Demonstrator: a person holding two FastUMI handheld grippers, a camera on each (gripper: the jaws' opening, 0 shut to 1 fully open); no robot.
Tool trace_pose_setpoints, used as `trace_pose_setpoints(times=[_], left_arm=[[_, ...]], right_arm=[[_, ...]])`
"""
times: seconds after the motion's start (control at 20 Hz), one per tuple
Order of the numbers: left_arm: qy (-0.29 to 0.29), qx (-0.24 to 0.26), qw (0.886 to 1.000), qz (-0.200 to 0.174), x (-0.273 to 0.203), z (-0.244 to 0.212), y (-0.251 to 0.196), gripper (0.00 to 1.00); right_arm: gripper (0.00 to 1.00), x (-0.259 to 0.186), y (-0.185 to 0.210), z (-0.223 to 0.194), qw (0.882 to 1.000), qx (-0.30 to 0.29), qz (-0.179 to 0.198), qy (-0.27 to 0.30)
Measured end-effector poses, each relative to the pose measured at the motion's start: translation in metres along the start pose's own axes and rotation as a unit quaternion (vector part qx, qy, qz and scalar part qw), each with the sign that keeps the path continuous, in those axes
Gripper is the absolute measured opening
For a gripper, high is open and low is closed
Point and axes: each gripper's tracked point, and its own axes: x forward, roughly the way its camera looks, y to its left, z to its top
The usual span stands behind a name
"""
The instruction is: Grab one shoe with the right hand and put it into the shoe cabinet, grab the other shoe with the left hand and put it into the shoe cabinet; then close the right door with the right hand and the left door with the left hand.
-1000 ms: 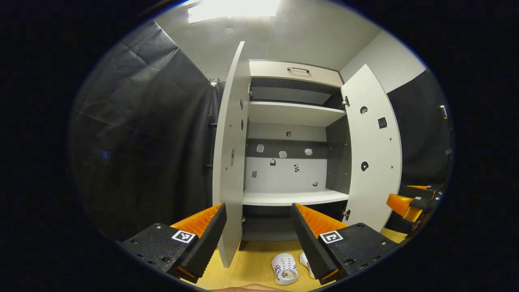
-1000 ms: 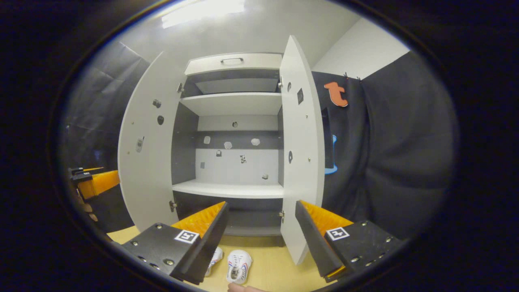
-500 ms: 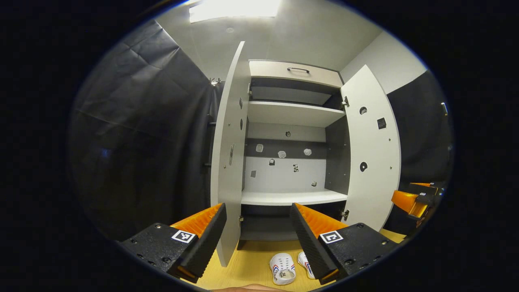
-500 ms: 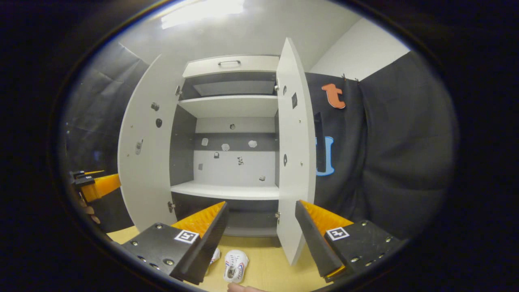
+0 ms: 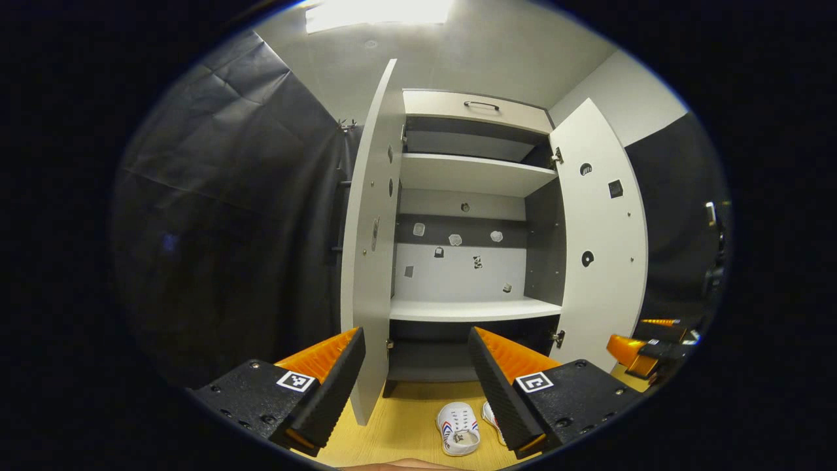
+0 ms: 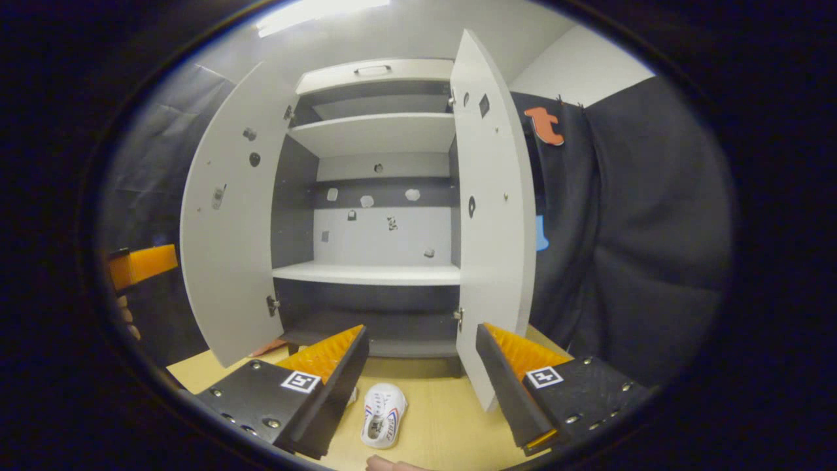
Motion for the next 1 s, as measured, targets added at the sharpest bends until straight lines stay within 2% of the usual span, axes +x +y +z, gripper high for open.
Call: trace_pose_setpoints(times=[0.05,0.1,0.15,0.2,0.25,0.3,0.35,0.4,0.55,0.65,0.7,0.75,0.8,0.9,0.95,1.0], left_arm=[[0.002,-0.001,1.000,0.002,0.001,-0.003,0.002,0.95],[0.005,-0.003,1.000,0.002,0.002,-0.007,0.003,0.96],[0.006,-0.004,1.000,0.001,0.003,-0.009,0.004,0.96],[0.010,-0.004,1.000,0.002,0.004,-0.014,0.007,0.96],[0.014,-0.003,1.000,0.005,0.005,-0.019,0.010,0.96],[0.017,-0.003,1.000,0.005,0.006,-0.022,0.012,0.96],[0.019,-0.002,1.000,0.006,0.007,-0.025,0.014,0.96],[0.019,-0.003,1.000,0.008,0.007,-0.028,0.016,0.96],[0.003,0.000,1.000,0.009,0.006,-0.027,0.021,0.96],[0.000,0.007,1.000,0.010,0.005,-0.032,0.021,0.96],[0.000,0.010,1.000,0.007,0.005,-0.034,0.019,1.00],[0.000,0.011,1.000,0.000,0.005,-0.037,0.016,0.92],[0.005,0.008,1.000,-0.016,0.005,-0.041,0.008,0.96],[0.022,0.004,0.999,-0.043,0.004,-0.054,-0.005,0.95],[0.026,0.008,0.998,-0.048,0.004,-0.057,-0.007,0.95],[0.027,0.013,0.998,-0.049,0.005,-0.059,-0.007,0.95]], right_arm=[[0.98,0.006,0.004,-0.016,1.000,-0.001,0.004,0.010],[0.98,0.014,0.006,-0.034,1.000,-0.005,0.007,0.020],[0.94,0.021,0.009,-0.054,0.999,-0.008,0.009,0.033],[0.94,0.029,0.012,-0.075,0.999,-0.006,0.009,0.050],[0.98,0.036,0.015,-0.097,0.998,-0.001,0.011,0.069],[0.94,0.041,0.020,-0.119,0.996,0.005,0.014,0.088],[0.99,0.046,0.024,-0.139,0.994,0.009,0.017,0.106],[0.98,0.052,0.026,-0.159,0.992,0.013,0.017,0.123],[0.99,0.064,0.039,-0.202,0.987,0.018,0.018,0.160],[0.98,0.064,0.056,-0.226,0.983,0.020,0.034,0.179],[0.98,0.065,0.065,-0.236,0.981,0.018,0.041,0.188],[0.98,0.065,0.072,-0.244,0.980,0.015,0.047,0.195],[0.93,0.068,0.078,-0.253,0.978,0.014,0.049,0.202],[0.82,0.072,0.086,-0.273,0.973,0.016,0.046,0.227],[0.82,0.073,0.090,-0.280,0.971,0.017,0.043,0.235],[0.69,0.078,0.091,-0.285,0.969,0.018,0.036,0.242]])
